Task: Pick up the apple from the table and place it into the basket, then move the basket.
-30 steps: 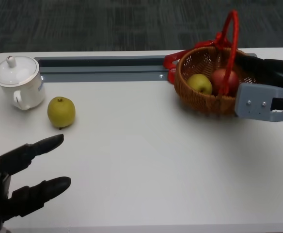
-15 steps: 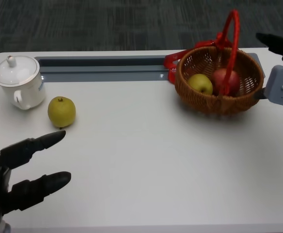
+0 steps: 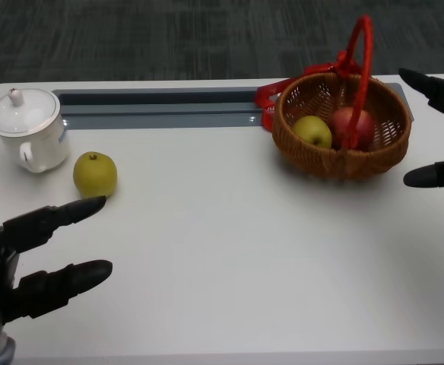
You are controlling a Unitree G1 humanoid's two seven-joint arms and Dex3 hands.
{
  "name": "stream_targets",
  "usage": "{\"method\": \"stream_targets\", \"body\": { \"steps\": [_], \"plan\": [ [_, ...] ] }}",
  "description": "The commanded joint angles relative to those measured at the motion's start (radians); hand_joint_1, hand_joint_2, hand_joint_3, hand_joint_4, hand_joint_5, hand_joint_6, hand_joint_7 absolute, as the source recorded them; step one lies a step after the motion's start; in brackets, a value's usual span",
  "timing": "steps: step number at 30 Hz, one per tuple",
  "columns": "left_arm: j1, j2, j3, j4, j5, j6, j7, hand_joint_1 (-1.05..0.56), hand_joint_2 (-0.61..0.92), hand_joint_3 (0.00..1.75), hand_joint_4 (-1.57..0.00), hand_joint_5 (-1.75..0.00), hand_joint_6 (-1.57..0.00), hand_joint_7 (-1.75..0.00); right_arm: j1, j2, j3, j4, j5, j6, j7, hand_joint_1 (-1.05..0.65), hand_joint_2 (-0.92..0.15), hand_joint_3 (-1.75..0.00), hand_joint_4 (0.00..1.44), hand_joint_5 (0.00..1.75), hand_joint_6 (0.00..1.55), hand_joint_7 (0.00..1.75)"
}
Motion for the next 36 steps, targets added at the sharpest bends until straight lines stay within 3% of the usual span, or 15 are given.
{"method": "stream_targets", "body": {
  "steps": [1, 6, 13, 20, 30, 36],
  "plan": [
    [-0.009, 0.026, 0.005, 0.008, -0.017, 0.005, -0.014, -0.61, 0.77, 0.0, -0.99, -0.01, -0.91, 0.0, 0.078, 0.007, -0.027, -0.065, 0.017, -0.099, -0.094, -0.71, -0.84, 0.0, 0.29, 0.02, 0.25, 0.02],
    [-0.016, 0.034, 0.004, 0.01, -0.025, 0.011, -0.026, -0.61, 0.77, 0.0, -0.98, -0.01, -0.9, 0.0, 0.175, 0.069, -0.045, -0.136, 0.065, -0.252, -0.107, -0.59, -0.83, 0.0, 0.37, 0.03, 0.3, 0.02],
    [-0.028, 0.04, -0.004, 0.01, -0.044, 0.02, -0.053, -0.62, 0.77, 0.0, -0.99, -0.01, -0.9, 0.0, 0.278, 0.177, -0.025, -0.215, 0.165, -0.363, 0.003, -0.48, -0.86, -0.01, 0.46, 0.03, 0.41, 0.03],
    [-0.036, 0.042, -0.012, 0.012, -0.058, 0.017, -0.079, -0.63, 0.77, 0.0, -0.99, -0.01, -0.9, 0.0, 0.313, 0.285, -0.022, -0.243, 0.207, -0.346, 0.082, -0.48, -0.86, 0.0, 0.54, 0.02, 0.5, 0.02],
    [-0.021, 0.048, -0.021, -0.008, -0.072, 0.018, -0.109, -0.62, 0.75, 0.0, -0.99, -0.01, -0.9, 0.0, 0.353, 0.411, -0.021, -0.261, 0.419, -0.269, 0.308, -0.46, -0.84, 0.0, 0.68, 0.03, 0.62, 0.03],
    [-0.018, 0.055, -0.037, -0.019, -0.09, 0.023, -0.137, -0.56, 0.72, 0.0, -0.98, 0.0, -0.9, 0.0, 0.367, 0.447, -0.035, -0.272, 0.51, -0.239, 0.437, -0.43, -0.82, 0.0, 0.69, 0.01, 0.65, 0.01]
  ]
}}
